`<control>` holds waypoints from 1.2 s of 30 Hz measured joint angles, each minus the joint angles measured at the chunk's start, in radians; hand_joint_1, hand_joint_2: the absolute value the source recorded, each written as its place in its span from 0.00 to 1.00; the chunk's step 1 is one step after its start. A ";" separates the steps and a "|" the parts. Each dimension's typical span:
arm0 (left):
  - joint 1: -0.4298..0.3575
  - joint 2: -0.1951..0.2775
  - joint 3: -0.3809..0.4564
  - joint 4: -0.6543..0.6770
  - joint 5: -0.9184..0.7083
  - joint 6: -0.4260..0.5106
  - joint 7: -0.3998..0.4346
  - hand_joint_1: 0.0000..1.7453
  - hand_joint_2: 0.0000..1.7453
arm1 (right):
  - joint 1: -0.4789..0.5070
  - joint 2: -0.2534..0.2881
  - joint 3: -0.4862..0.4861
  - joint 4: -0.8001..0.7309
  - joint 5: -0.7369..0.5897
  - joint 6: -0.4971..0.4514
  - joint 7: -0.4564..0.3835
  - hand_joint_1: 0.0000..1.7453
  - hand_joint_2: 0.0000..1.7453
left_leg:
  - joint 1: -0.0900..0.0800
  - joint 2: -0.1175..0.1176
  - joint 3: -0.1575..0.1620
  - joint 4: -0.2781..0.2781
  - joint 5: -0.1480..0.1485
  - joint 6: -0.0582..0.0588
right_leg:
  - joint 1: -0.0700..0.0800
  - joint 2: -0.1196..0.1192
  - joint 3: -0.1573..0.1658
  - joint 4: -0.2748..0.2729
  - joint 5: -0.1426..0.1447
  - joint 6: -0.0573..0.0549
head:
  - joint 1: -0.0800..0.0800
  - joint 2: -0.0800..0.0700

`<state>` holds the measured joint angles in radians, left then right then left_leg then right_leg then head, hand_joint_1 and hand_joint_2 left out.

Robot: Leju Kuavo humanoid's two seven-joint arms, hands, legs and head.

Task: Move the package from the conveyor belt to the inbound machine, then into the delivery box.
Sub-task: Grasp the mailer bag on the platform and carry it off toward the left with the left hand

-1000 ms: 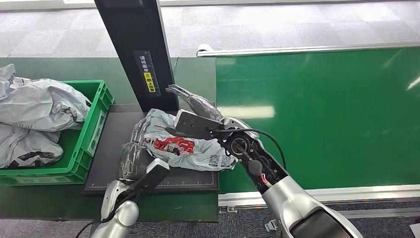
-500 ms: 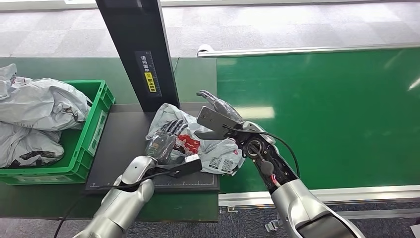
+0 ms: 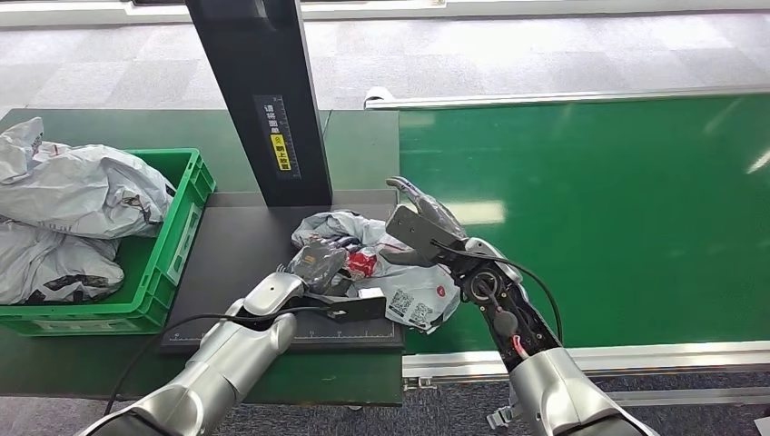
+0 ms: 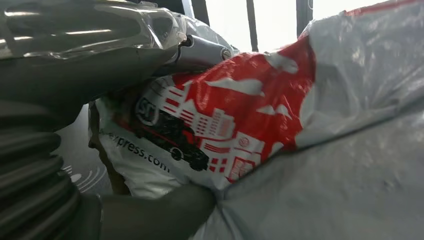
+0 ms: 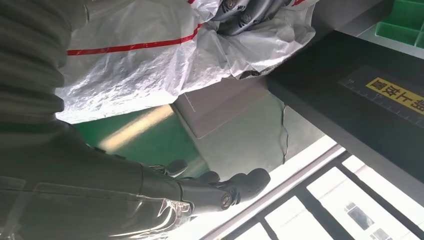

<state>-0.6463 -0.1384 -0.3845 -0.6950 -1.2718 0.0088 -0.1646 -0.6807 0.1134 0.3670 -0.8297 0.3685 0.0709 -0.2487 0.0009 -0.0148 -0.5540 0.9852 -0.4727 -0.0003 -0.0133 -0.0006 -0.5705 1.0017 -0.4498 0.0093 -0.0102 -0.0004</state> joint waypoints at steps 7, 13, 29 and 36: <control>-0.040 -0.008 -0.018 0.045 0.027 0.007 -0.013 1.00 1.00 | 0.025 0.000 -0.055 -0.057 -0.143 0.015 -0.118 0.00 1.00 | 0.000 0.000 0.000 0.000 0.000 0.000 | 0.000 0.000 0.000 0.000 0.000 0.000 | 0.000 0.000; -0.058 -0.020 -0.023 0.085 0.044 0.064 -0.025 1.00 1.00 | 0.056 0.014 -0.138 -0.101 -0.399 0.111 -0.164 0.00 1.00 | 0.000 0.002 -0.001 0.000 -0.001 0.000 | 0.000 0.000 -0.002 0.000 0.000 0.001 | 0.000 0.000; 0.008 -0.001 0.074 -0.059 0.280 0.453 -0.107 1.00 1.00 | 0.166 0.019 -0.190 -0.244 -0.588 0.066 -0.191 0.00 1.00 | 0.000 0.003 -0.013 0.000 0.000 0.000 | 0.001 0.001 -0.014 0.001 0.000 0.000 | 0.000 0.000; 0.065 0.066 0.196 -0.216 0.243 0.572 -0.072 1.00 1.00 | 0.216 -0.002 -0.190 -0.307 -0.566 0.063 -0.196 0.00 1.00 | 0.000 0.004 -0.014 0.000 0.000 0.000 | 0.001 0.002 -0.016 0.001 0.000 0.000 | 0.000 0.000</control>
<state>-0.5817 -0.0724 -0.1886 -0.9114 -1.0284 0.5806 -0.2368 -0.4650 0.1111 0.1766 -1.1365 -0.1979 0.1341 -0.4444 0.0012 -0.0110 -0.5679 0.9852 -0.4730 -0.0005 -0.0126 0.0014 -0.5861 1.0025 -0.4498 0.0096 -0.0103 -0.0004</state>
